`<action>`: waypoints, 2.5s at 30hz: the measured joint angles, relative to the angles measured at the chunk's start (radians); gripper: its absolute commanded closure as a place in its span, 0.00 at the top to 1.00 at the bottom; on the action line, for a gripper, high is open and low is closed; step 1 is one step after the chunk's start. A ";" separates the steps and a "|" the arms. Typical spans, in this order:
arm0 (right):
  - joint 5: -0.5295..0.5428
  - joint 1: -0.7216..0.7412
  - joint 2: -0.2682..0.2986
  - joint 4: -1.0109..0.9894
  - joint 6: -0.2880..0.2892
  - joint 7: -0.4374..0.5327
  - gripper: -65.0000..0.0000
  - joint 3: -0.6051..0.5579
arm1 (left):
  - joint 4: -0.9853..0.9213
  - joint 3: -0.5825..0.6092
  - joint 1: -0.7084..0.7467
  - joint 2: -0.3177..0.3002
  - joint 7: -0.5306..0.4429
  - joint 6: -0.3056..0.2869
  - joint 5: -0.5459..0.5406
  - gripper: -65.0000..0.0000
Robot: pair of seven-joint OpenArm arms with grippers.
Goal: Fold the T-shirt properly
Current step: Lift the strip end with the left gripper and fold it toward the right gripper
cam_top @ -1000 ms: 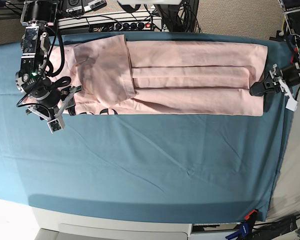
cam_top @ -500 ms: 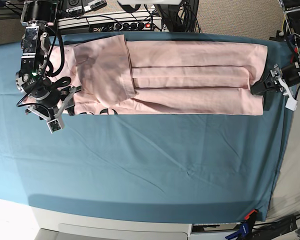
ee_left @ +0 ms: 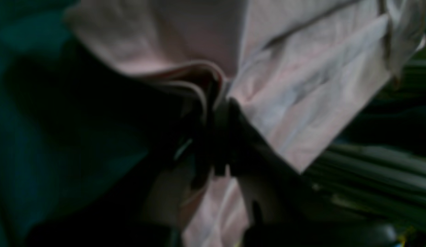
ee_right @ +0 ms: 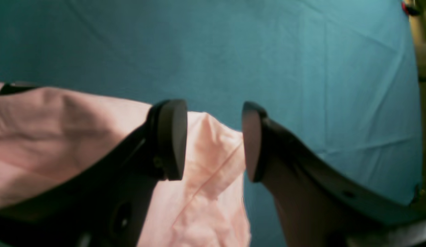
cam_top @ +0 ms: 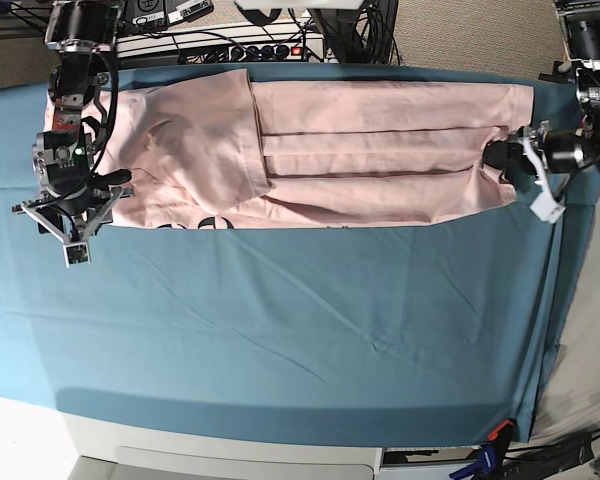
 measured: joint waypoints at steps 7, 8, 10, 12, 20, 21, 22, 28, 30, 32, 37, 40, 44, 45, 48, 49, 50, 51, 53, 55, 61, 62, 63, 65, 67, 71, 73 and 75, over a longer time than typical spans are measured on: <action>0.015 -0.003 -0.058 0.000 -0.004 0.001 0.41 0.109 | 0.143 0.231 -0.027 0.108 -0.119 -0.035 -0.041 0.00; 0.014 -0.002 -0.055 0.000 -0.004 0.001 0.41 0.116 | 0.145 0.239 -0.022 0.105 -0.117 -0.035 -0.012 0.00; 0.006 -0.005 -0.044 0.000 -0.011 0.006 0.41 0.124 | 0.144 0.254 -0.029 0.105 -0.108 -0.035 0.029 0.00; -0.003 -0.023 -0.048 0.000 -0.014 0.003 0.41 0.125 | 0.143 0.283 -0.055 0.135 -0.112 -0.035 0.033 0.00; 0.006 -0.067 -0.052 0.000 -0.011 0.008 0.41 0.123 | 0.144 0.394 -0.107 0.187 -0.180 -0.035 0.144 0.00; 0.016 -0.066 -0.055 0.000 -0.010 0.009 0.41 0.121 | 0.144 0.408 -0.117 0.192 -0.184 -0.035 0.170 0.00; 0.015 -0.066 -0.056 0.000 -0.010 0.009 0.41 0.119 | 0.144 0.420 -0.127 0.197 -0.187 -0.028 0.193 0.00; 0.015 -0.066 -0.055 0.000 -0.010 0.008 0.41 0.119 | 0.144 0.483 -0.164 0.250 -0.239 -0.005 0.298 0.00; 0.018 -0.067 -0.055 0.000 -0.011 0.008 0.41 0.119 | 0.144 0.497 -0.178 0.264 -0.241 -0.005 0.304 0.00; 0.018 -0.067 -0.055 0.000 -0.010 0.008 0.41 0.119 | 0.144 0.504 -0.188 0.277 -0.242 -0.005 0.306 0.00; 0.018 -0.067 -0.055 0.000 -0.010 0.008 0.41 0.119 | 0.144 0.509 -0.189 0.320 -0.273 -0.005 0.356 0.00; 0.018 -0.067 -0.055 0.000 -0.010 0.009 0.41 0.119 | 0.144 0.509 -0.189 0.337 -0.276 -0.005 0.364 0.00; 0.018 -0.067 -0.055 0.000 -0.010 0.009 0.41 0.119 | 0.144 0.509 -0.189 0.357 -0.276 -0.005 0.365 0.00; 0.018 -0.067 -0.055 0.000 -0.010 0.009 0.41 0.119 | 0.144 0.509 -0.189 0.364 -0.276 -0.005 0.364 0.00; 0.018 -0.067 -0.055 0.000 -0.010 0.009 0.41 0.119 | 0.144 0.509 -0.189 0.378 -0.276 0.041 0.364 0.00; 0.018 -0.067 -0.055 0.000 -0.010 0.009 0.41 0.119 | 0.144 0.515 -0.189 0.379 -0.277 0.041 0.367 0.00; 0.018 -0.067 -0.055 0.000 -0.010 0.009 0.41 0.119 | 0.144 0.522 -0.190 0.378 -0.277 0.040 0.368 0.00; 0.018 -0.067 -0.055 0.000 -0.010 0.010 0.41 0.119 | 0.144 0.533 -0.190 0.378 -0.277 0.040 0.368 0.00; 0.018 -0.067 -0.055 0.000 -0.010 0.013 0.41 0.119 | 0.144 0.559 -0.189 0.377 -0.277 0.040 0.370 0.00; 0.018 -0.067 -0.055 0.000 -0.010 0.016 0.41 0.119 | 0.144 0.574 -0.189 0.387 -0.276 0.040 0.371 0.00; 0.018 -0.069 -0.055 0.000 -0.010 0.023 0.41 0.119 | 0.144 0.566 -0.201 0.418 -0.290 0.042 0.371 0.00; 0.017 -0.072 -0.055 0.000 -0.010 0.028 0.41 0.119 | 0.144 0.566 -0.208 0.419 -0.291 0.066 0.369 0.00; 0.018 -0.076 -0.055 0.000 -0.010 0.027 0.41 0.119 | 0.144 0.566 -0.217 0.419 -0.298 0.068 0.371 0.00; 0.017 -0.086 -0.055 0.000 -0.010 0.027 0.41 0.119 | 0.144 0.554 -0.229 0.422 -0.303 0.080 0.370 0.00; 0.018 -0.092 -0.055 0.000 -0.010 0.027 0.41 0.119 | 0.144 0.528 -0.234 0.422 -0.306 0.087 0.370 0.00; 0.018 -0.092 -0.055 0.000 -0.010 0.029 0.41 0.119 | 0.144 0.461 -0.237 0.421 -0.310 0.105 0.346 0.00; 0.018 -0.092 -0.055 0.000 -0.010 0.031 0.41 0.119 | 0.144 0.442 -0.237 0.421 -0.293 0.108 0.315 0.00; 0.018 -0.092 -0.055 0.000 -0.010 0.031 0.41 0.119 | 0.144 0.441 -0.237 0.422 -0.287 0.108 0.299 0.00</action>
